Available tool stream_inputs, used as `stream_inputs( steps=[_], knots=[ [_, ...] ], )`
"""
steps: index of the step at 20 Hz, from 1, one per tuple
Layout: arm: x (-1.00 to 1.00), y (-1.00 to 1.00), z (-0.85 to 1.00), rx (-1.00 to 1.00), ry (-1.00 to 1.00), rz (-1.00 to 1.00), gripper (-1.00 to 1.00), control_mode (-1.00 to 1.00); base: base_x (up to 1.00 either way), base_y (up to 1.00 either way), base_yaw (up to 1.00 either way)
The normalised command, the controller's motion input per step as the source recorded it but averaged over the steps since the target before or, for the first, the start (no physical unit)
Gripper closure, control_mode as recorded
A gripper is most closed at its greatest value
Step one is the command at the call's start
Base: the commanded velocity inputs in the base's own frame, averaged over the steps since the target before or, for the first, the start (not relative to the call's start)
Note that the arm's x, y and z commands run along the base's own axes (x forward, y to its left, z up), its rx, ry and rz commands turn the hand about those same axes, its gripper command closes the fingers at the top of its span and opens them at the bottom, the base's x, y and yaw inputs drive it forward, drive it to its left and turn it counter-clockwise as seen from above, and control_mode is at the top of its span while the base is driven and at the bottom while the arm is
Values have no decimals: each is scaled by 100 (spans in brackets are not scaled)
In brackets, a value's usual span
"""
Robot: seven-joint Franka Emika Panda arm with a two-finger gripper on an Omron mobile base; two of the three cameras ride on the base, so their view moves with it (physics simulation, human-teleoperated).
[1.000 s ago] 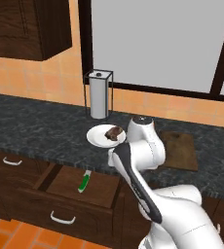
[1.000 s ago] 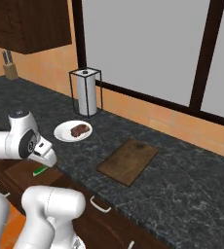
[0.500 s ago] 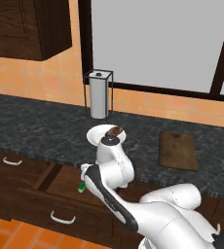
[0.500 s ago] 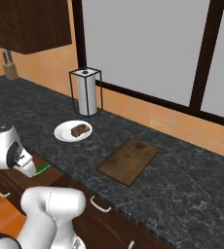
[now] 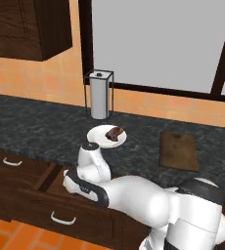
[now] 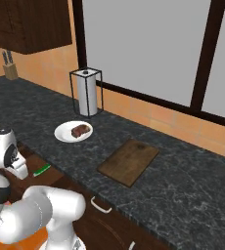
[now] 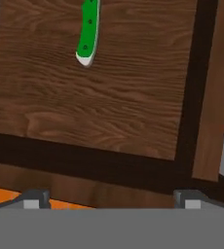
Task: Pick up the knife from the drawer and place it on the cutting board. Then place the meat from the plate to the cutting board.
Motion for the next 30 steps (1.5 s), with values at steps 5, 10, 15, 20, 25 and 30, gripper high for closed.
stream_inputs(
  steps=[5,10,15,20,25,30],
  knots=[
    [55,37,-43,-1,4,0,-100,-100,0,0,0],
    [44,31,-62,-8,1,0,-100,-100,0,0,0],
    [-67,70,-42,-15,13,0,-100,-100,0,0,0],
    [-100,100,14,-13,20,8,-100,-100,0,0,0],
    [-100,95,47,-15,11,13,-100,-100,0,0,0],
    [1,-26,100,-4,0,-3,-100,-100,0,0,0]
  ],
)
